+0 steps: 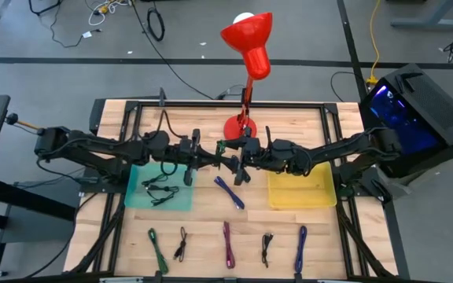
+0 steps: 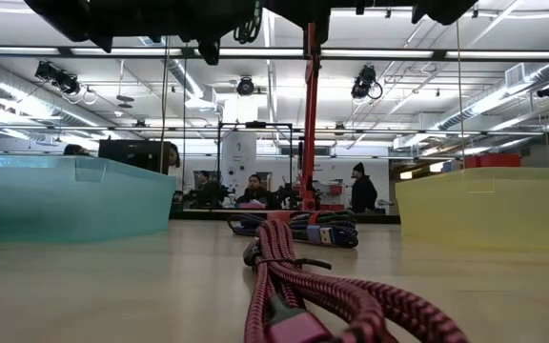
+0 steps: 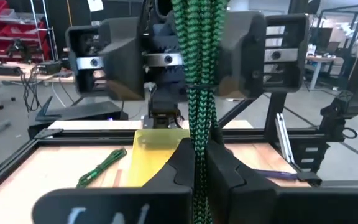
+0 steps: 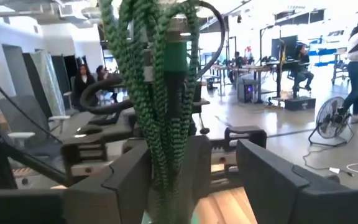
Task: Pick & Place USB Port
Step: Put the green cable into the yellow bin
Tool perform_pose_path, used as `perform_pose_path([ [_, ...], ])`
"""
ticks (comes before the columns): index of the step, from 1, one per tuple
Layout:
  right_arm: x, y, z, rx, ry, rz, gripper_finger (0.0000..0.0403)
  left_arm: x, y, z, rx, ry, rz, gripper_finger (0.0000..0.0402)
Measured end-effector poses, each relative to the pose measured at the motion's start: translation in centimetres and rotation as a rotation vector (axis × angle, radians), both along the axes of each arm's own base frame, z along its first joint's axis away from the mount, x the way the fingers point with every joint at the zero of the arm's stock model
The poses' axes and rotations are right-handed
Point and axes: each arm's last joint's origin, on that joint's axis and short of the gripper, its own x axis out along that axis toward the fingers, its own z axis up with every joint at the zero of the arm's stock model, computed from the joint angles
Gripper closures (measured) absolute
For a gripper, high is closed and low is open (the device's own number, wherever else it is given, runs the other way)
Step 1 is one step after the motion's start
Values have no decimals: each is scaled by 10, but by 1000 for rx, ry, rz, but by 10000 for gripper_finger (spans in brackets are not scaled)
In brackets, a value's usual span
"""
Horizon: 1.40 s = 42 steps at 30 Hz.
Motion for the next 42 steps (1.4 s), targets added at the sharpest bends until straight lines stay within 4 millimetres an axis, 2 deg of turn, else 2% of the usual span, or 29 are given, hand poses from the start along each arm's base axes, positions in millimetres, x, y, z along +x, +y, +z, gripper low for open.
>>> perform_pose_path([
  [3, 2, -3, -2, 3, -11, -23, 181, 3, 0, -4, -3, 14, 0, 389],
  [5, 3, -4, -4, 10, -1, -25, 211, 3, 0, -5, -4, 18, 9, 388],
  [7, 3, -4, -5, 13, 17, -24, 268, 4, 1, -6, -12, 25, 23, 379],
  [9, 3, -4, -5, 12, 20, -17, 350, 4, 1, -6, -16, 27, 38, 361],
  [11, 3, -4, -5, 3, 15, -18, 380, 4, 1, -6, -4, 25, 46, 340],
  [17, 3, -4, -7, 12, 33, -12, 388, 4, 1, -7, -16, 39, 41, 299],
  [25, -9, -4, 2, 15, 98, -69, 391, -3, 4, -4, -8, 69, 42, 282],
  [34, -54, 7, 17, 120, 339, -151, 392, -36, 8, 7, 23, 209, 97, 274],
  [39, -93, 19, 7, 264, 581, -232, 392, -55, 9, 2, 20, 350, 161, 277],
  [42, -117, 25, 1, 386, 701, -282, 392, -58, 8, -1, 1, 389, 168, 277],
])
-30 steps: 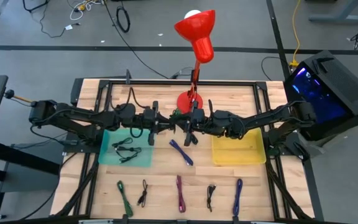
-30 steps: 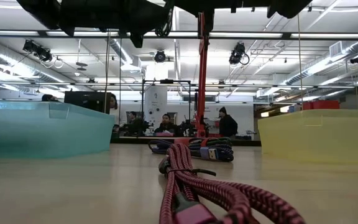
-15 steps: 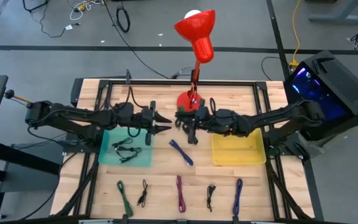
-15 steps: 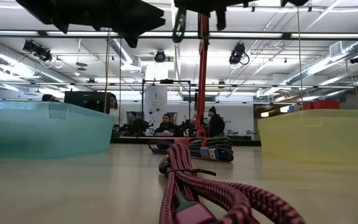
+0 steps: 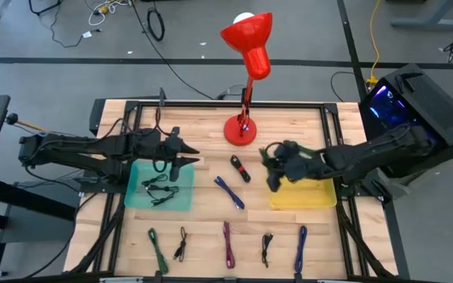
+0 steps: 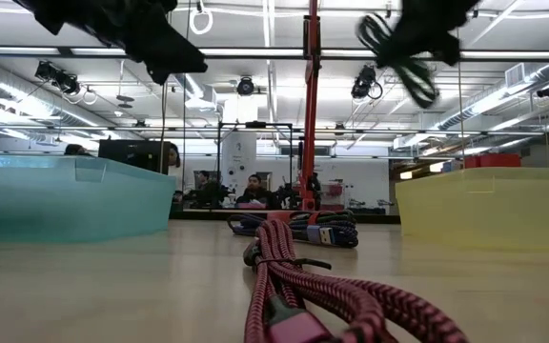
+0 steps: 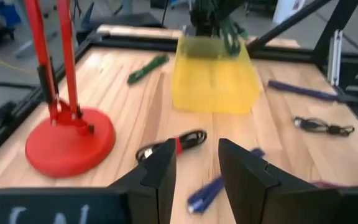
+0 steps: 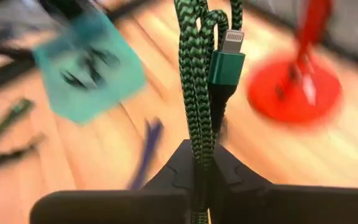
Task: Pick & Place USB Port
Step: Put the green cable into the yellow bin
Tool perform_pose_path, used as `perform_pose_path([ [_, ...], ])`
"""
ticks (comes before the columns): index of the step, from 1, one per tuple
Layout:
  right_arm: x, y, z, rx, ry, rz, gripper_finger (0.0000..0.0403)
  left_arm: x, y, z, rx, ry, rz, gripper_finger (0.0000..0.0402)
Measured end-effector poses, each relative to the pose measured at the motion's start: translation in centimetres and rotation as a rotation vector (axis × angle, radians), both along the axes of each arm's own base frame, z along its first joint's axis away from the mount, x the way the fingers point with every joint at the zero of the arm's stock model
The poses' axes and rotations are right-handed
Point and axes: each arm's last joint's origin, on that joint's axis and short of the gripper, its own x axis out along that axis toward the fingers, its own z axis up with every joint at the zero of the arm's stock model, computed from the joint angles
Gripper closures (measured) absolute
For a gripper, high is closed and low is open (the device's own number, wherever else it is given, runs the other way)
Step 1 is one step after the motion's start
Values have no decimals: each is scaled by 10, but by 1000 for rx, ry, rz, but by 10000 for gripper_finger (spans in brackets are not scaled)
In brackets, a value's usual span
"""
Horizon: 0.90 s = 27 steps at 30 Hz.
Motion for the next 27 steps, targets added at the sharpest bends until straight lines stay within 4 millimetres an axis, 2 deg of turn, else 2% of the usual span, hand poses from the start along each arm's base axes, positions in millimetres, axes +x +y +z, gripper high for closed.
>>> perform_pose_path([
  [6, -33, 11, -14, 167, 202, -123, 392, -2, 0, -5, -4, 52, 1, 277],
  [13, -53, 13, -25, 263, 403, -250, 392, -3, 0, -8, -26, 88, 10, 278],
  [25, -48, 16, -41, 222, 542, -291, 392, -4, -2, -10, -45, 102, 12, 278],
  [27, -46, 17, -43, 209, 553, -293, 381, -4, -3, -10, -45, 102, 6, 278],
])
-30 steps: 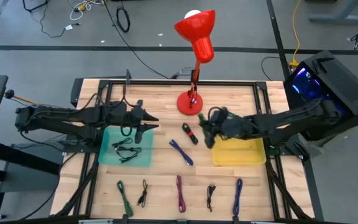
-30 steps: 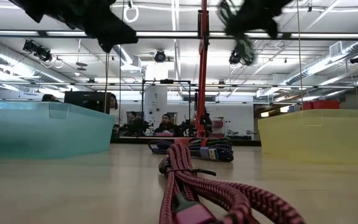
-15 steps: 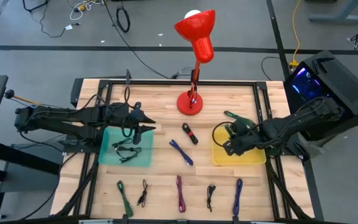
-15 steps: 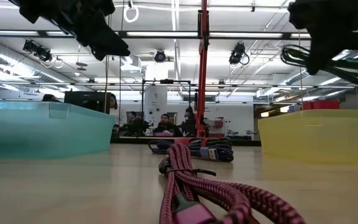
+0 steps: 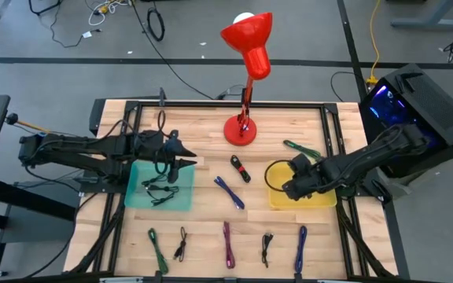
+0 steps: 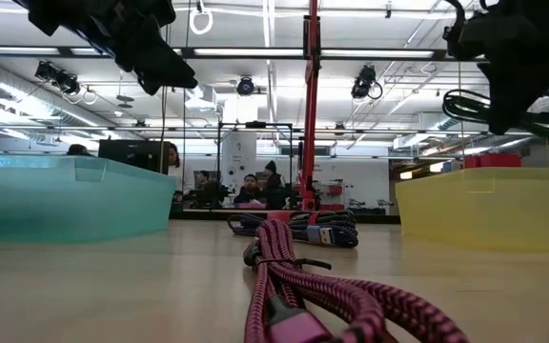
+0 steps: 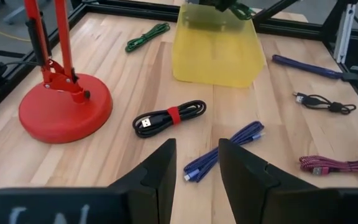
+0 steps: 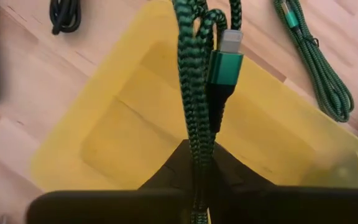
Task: Pick & Place USB Port
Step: Put the green cable into the yellow bin
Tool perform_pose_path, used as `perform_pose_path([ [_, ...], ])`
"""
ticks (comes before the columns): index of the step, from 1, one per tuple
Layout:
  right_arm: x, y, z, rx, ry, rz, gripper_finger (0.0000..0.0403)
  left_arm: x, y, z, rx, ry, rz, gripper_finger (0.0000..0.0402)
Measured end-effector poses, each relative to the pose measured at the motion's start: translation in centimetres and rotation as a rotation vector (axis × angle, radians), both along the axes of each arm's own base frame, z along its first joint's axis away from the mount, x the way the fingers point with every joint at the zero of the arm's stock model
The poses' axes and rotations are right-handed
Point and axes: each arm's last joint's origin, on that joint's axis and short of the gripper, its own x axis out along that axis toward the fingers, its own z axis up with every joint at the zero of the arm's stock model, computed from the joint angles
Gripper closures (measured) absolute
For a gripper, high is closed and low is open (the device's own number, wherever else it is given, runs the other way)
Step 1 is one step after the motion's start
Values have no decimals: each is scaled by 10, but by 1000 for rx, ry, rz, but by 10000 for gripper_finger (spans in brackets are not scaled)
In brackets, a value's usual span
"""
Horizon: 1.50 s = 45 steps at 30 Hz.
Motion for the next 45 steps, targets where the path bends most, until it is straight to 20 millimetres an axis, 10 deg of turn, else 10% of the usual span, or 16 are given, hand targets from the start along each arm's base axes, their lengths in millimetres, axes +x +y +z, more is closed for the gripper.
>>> perform_pose_path([
  [14, -2, -9, -3, -230, 56, -14, 206, 0, -5, 0, -2, 0, -26, 278],
  [45, 24, -181, -27, -142, 237, -71, 213, 0, -5, -1, -5, 5, 4, 278],
])
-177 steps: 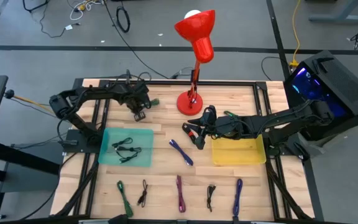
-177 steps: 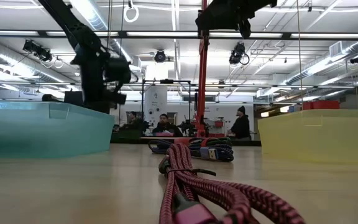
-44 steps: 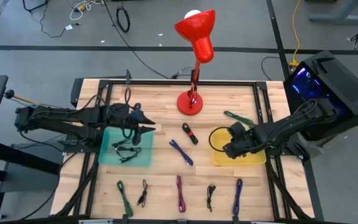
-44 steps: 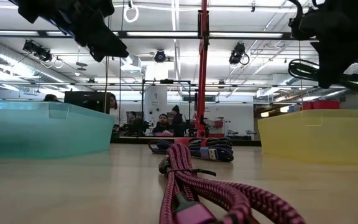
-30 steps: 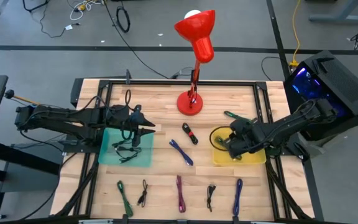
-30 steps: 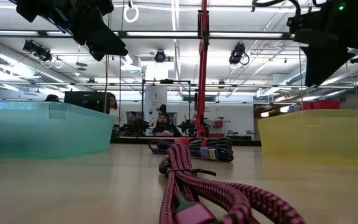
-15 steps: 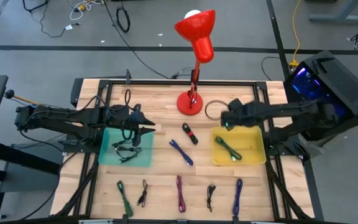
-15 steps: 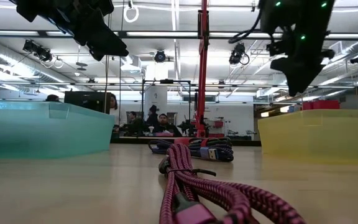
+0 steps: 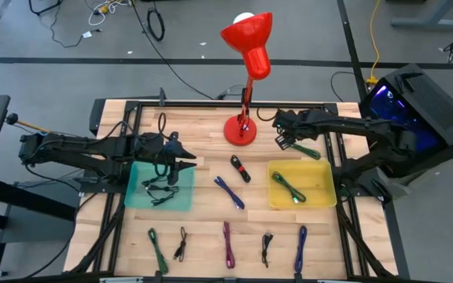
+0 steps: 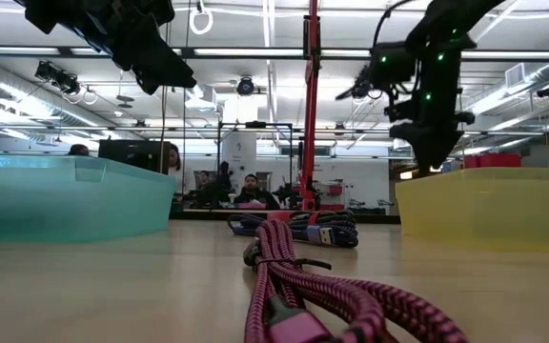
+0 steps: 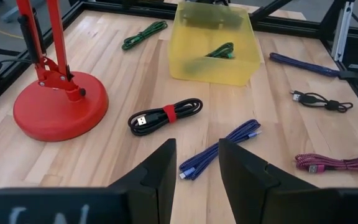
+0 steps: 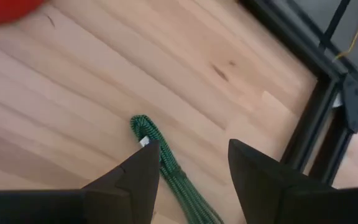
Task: Pick & Place USB Port
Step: Put the green cable into the yellow bin
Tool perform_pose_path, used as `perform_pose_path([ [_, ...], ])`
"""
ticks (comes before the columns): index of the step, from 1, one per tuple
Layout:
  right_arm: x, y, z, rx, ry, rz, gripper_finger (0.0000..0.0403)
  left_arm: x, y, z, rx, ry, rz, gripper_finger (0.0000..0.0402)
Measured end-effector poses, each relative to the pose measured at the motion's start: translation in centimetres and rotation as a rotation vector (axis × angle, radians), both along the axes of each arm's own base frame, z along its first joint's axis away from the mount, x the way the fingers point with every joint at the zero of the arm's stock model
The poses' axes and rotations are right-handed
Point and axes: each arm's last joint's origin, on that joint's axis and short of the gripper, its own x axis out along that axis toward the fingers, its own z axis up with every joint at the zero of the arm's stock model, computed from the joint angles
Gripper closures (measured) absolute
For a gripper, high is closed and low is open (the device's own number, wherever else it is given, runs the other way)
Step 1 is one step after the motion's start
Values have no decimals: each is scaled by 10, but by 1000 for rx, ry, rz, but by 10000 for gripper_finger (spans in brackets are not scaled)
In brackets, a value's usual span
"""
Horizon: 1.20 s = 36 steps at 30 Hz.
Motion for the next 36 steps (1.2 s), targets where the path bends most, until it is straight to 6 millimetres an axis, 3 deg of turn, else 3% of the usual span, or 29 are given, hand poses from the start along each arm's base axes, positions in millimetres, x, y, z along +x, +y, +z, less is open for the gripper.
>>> perform_pose_path([
  [10, 21, -24, -45, 105, 56, 41, 213, -1, 0, -1, -2, 17, 1, 278],
  [15, 22, -29, -65, 174, 125, 43, 213, -1, 0, -2, -18, 21, 8, 278],
  [26, 21, -29, -71, 257, 113, 37, 213, -1, 0, -2, -17, 24, 8, 278],
  [32, 9, -22, -90, 268, 123, 42, 213, -1, 0, -2, -17, 25, 8, 278],
  [36, 2, -20, -97, 280, 126, 32, 254, -1, 0, -2, -16, 24, 7, 278],
])
